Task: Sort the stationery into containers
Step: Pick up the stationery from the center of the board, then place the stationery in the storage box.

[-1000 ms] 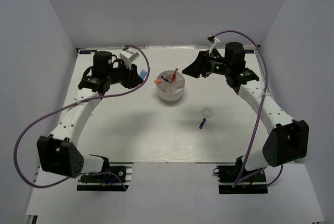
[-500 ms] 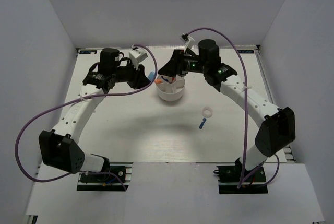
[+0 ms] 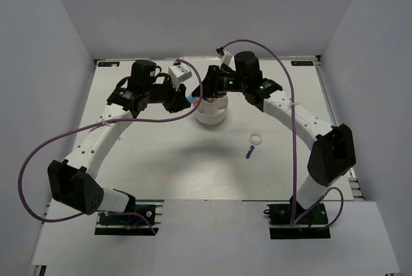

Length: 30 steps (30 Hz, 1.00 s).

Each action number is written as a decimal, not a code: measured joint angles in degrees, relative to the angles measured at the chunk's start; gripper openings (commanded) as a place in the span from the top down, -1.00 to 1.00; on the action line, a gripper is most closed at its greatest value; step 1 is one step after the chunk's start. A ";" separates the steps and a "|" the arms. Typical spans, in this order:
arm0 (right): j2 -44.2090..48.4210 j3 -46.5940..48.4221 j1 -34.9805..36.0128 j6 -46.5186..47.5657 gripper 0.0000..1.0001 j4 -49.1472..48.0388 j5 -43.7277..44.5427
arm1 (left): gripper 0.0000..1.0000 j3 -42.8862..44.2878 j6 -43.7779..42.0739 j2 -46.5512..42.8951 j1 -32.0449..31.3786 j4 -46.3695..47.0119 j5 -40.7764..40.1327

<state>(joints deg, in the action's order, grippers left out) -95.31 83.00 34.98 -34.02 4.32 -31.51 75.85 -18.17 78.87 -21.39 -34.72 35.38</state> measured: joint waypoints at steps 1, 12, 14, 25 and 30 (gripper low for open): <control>0.00 0.09 0.04 -0.13 0.23 -0.04 -0.09 | 0.84 0.20 -0.39 0.02 -0.48 -0.02 -0.35; 0.00 -0.07 0.39 -1.27 0.99 0.09 -0.66 | 0.79 0.28 -1.86 0.24 -2.47 -0.07 -3.32; 0.00 -0.33 0.35 -1.60 1.00 -0.20 -0.85 | 0.81 0.28 -1.44 0.24 -2.54 -0.04 -3.54; 0.28 -1.49 -0.57 1.03 1.00 -0.57 0.37 | -0.96 -0.44 5.95 -0.15 -1.84 2.78 -4.85; 2.36 -1.49 -3.52 8.87 1.00 2.12 6.05 | -0.96 -0.79 12.57 -1.51 0.94 3.56 -5.22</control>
<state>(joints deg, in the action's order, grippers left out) -92.95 81.52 31.46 -25.15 6.44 -25.45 75.07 -5.61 77.36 -20.45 -31.16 30.15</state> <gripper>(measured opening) 0.235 0.976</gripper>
